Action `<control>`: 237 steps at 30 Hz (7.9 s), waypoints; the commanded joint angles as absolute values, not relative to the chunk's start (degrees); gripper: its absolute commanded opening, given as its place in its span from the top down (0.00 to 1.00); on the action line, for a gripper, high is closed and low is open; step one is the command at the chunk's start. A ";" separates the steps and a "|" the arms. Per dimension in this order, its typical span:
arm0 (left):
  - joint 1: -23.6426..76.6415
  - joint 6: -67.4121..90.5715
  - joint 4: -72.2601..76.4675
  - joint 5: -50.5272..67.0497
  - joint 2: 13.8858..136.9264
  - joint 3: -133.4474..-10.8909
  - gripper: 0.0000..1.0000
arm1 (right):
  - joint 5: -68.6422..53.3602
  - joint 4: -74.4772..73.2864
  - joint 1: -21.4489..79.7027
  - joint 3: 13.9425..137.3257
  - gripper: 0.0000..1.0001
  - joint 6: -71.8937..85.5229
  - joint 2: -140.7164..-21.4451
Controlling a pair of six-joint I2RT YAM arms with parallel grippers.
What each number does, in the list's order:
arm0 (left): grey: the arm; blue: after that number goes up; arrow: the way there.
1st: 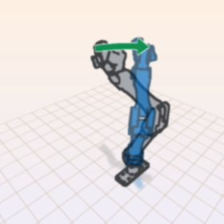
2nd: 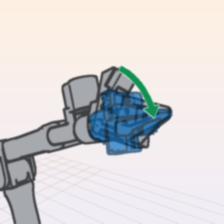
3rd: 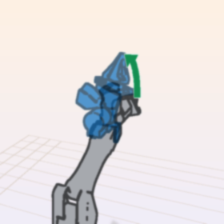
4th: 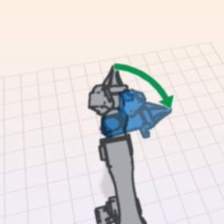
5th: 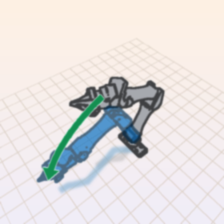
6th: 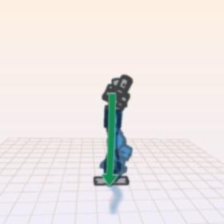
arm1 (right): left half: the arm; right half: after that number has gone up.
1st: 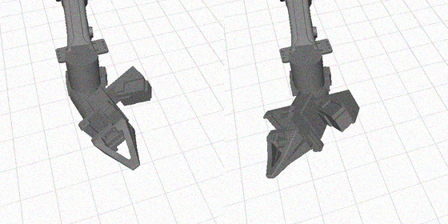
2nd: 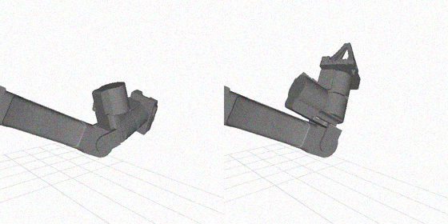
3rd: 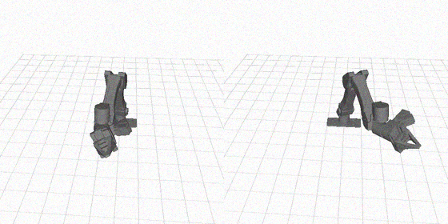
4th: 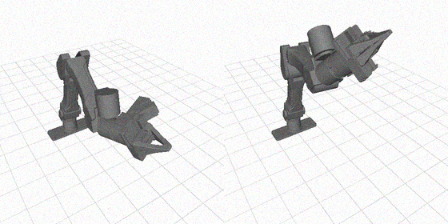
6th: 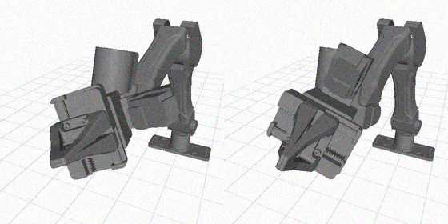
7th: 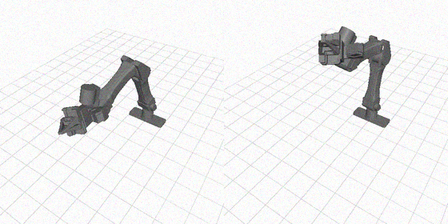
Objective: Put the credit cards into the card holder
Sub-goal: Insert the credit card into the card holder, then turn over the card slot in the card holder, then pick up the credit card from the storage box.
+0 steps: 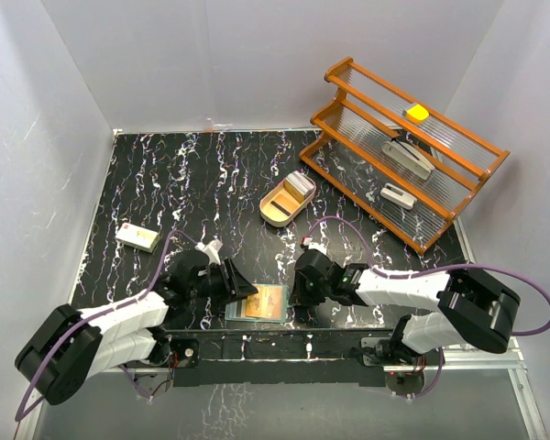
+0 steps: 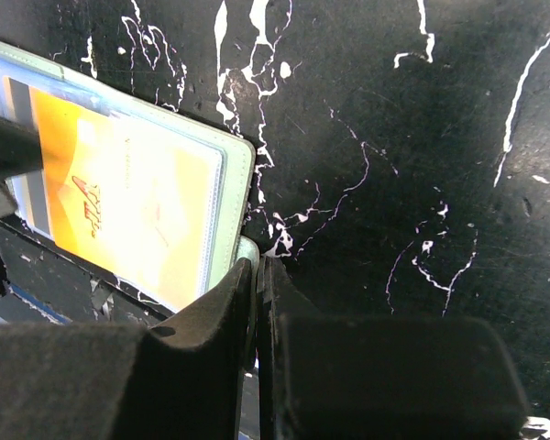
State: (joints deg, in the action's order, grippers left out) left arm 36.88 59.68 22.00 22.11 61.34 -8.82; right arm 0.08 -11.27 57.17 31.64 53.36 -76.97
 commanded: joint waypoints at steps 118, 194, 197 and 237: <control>25.84 61.54 6.73 32.80 51.95 -10.83 0.42 | 2.36 -12.39 64.95 47.82 0.99 55.27 -95.07; 42.29 56.58 -13.80 11.87 45.54 -23.35 0.33 | 28.69 -27.11 51.04 61.75 0.55 21.54 -78.27; 42.28 53.79 -19.74 9.88 44.30 -25.88 0.26 | 27.44 -26.08 46.32 67.71 0.51 15.36 -83.70; 42.36 47.29 -25.33 10.11 44.50 -29.89 0.01 | 36.88 -32.30 36.16 111.26 0.61 -10.23 -128.51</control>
